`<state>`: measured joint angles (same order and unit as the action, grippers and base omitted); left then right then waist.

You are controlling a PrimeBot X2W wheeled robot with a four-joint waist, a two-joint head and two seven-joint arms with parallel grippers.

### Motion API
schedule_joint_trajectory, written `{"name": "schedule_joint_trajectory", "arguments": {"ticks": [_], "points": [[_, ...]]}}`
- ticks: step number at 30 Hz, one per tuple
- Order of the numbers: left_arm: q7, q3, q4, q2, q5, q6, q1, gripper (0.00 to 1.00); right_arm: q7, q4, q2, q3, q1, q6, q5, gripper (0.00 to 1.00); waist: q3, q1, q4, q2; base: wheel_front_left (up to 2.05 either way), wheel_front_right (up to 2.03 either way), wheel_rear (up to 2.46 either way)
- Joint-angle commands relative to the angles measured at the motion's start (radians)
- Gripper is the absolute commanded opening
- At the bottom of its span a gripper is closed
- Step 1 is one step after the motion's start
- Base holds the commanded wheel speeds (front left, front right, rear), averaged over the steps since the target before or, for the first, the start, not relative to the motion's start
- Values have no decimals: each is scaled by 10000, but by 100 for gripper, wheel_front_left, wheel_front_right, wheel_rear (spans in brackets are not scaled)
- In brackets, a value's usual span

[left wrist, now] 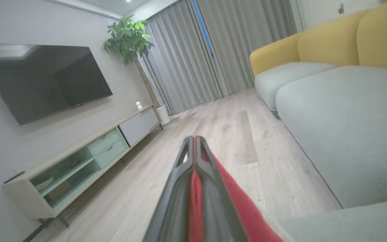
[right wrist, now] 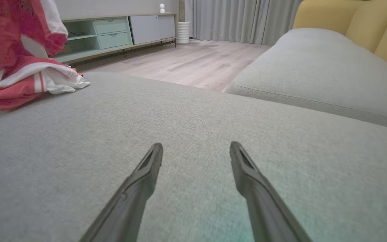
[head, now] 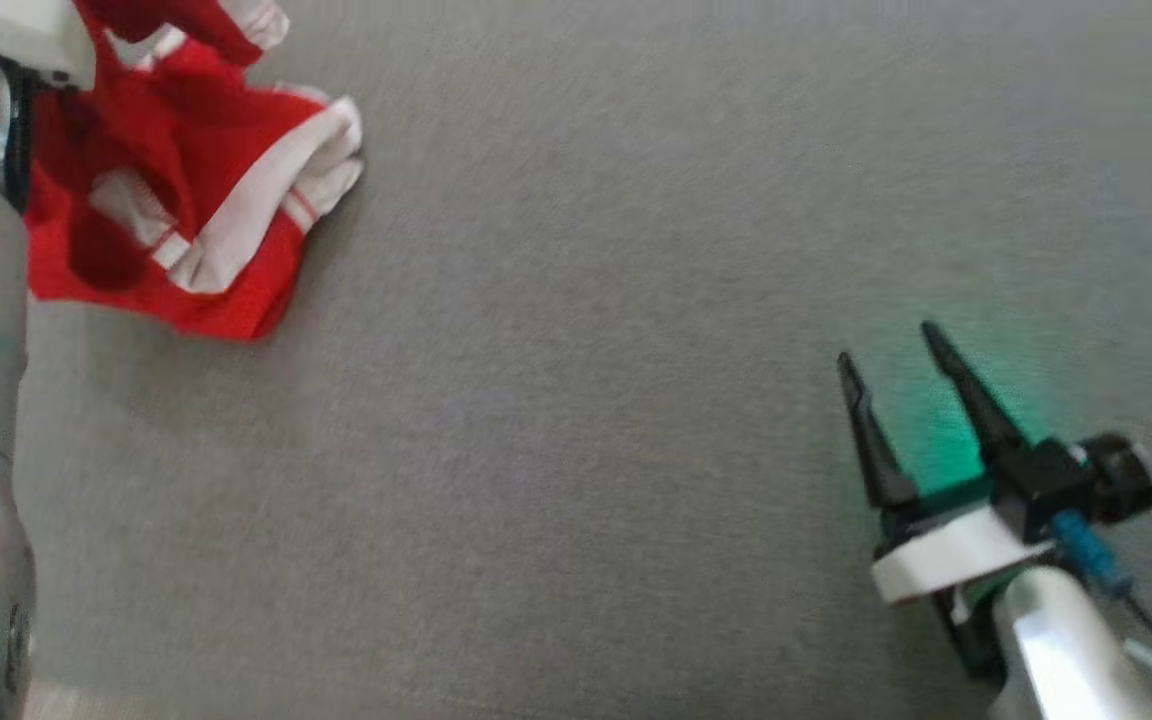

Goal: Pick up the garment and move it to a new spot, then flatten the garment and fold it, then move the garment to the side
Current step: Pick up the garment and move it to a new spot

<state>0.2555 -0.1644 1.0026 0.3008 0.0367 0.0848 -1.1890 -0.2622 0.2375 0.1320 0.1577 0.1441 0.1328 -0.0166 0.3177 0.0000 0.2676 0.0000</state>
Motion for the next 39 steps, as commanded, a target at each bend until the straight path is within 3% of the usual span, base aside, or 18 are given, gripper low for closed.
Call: {"name": "schedule_joint_trajectory", "arguments": {"ticks": [1,9,19,26,35,36,37,38,39], "points": [[59,-75,-625,581,-160,71,-391,0,4,-235,-207,267,-242,-21,125,100,-1457,0,-1354,0,0,0,0],[-286,-934,-1781,381,-211,367,-505,0,4,-270,-717,508,-993,-21,333,100,-2720,0,-3483,0,0,0,0],[-1089,-2080,-2561,-430,159,449,-741,0,4,-384,-812,826,-1169,-21,683,100,-2740,0,-5327,0,0,0,0],[-1193,-3588,-2624,-1515,863,456,277,0,4,-625,-816,1158,-874,-21,1138,100,-1965,0,-5959,0,0,0,0],[-391,-6558,-2560,-2423,2038,457,3332,0,4,-701,-817,1220,-589,-21,1707,100,-620,0,-6131,0,0,0,0],[-316,-6820,-2564,-2455,2210,457,3655,7,4,-692,-817,1197,-594,-21,1719,100,-557,0,-6101,0,0,0,0],[-254,-6959,-2552,-2476,2329,457,3902,47,4,-695,-817,1155,-607,-21,1718,100,-507,0,-6048,0,0,0,0],[-191,-7111,-2586,-2489,2407,449,4115,100,4,-693,-817,1102,-634,-21,1727,100,-492,0,-5975,0,0,0,0],[-128,-7184,-2754,-2495,2620,366,4336,100,4,-681,-817,1068,-669,-21,1738,100,-507,0,-5906,0,0,0,0]]}}
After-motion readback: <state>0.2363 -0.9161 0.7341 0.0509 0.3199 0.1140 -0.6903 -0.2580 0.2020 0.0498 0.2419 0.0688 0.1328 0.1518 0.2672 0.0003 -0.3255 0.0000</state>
